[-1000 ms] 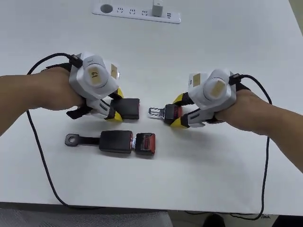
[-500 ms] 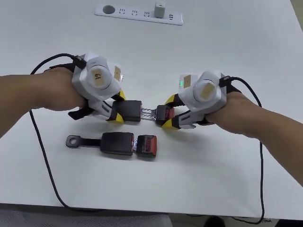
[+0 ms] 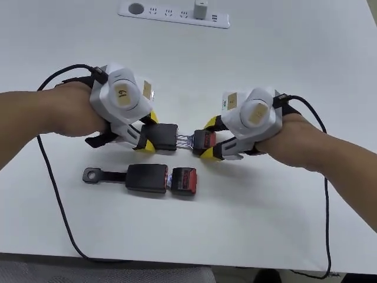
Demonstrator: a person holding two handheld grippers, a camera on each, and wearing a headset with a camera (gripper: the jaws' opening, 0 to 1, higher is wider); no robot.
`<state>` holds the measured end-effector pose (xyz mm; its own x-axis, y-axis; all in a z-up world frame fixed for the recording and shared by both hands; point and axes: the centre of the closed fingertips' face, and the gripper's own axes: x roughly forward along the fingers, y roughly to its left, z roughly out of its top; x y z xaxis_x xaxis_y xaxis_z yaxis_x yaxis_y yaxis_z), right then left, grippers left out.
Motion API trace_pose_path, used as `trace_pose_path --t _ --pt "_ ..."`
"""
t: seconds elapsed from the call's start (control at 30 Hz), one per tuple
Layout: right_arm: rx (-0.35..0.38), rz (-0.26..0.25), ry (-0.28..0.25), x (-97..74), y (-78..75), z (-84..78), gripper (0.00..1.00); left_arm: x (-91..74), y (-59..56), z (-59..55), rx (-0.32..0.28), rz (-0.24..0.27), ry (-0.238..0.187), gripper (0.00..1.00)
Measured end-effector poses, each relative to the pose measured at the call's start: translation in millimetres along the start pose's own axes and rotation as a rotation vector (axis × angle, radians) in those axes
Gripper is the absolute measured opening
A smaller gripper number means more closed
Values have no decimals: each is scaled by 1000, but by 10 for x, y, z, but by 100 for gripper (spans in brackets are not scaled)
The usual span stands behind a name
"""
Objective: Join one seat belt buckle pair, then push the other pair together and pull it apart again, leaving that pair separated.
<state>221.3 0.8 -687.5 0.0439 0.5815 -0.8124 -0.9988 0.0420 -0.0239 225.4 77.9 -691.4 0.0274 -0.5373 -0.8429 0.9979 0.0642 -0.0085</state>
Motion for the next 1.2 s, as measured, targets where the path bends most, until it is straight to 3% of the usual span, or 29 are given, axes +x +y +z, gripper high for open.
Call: trace_pose_path --t 0.73,0.9,1.2 --pt "-20 14 0 75 3 105 29 -9 -36 5 25 -9 -8 31" --pt "-26 14 -4 160 -9 161 29 -5 -16 -9 19 -8 -15 31" --pt "-22 12 -1 157 -9 183 29 -7 -19 -3 11 -3 -26 31"
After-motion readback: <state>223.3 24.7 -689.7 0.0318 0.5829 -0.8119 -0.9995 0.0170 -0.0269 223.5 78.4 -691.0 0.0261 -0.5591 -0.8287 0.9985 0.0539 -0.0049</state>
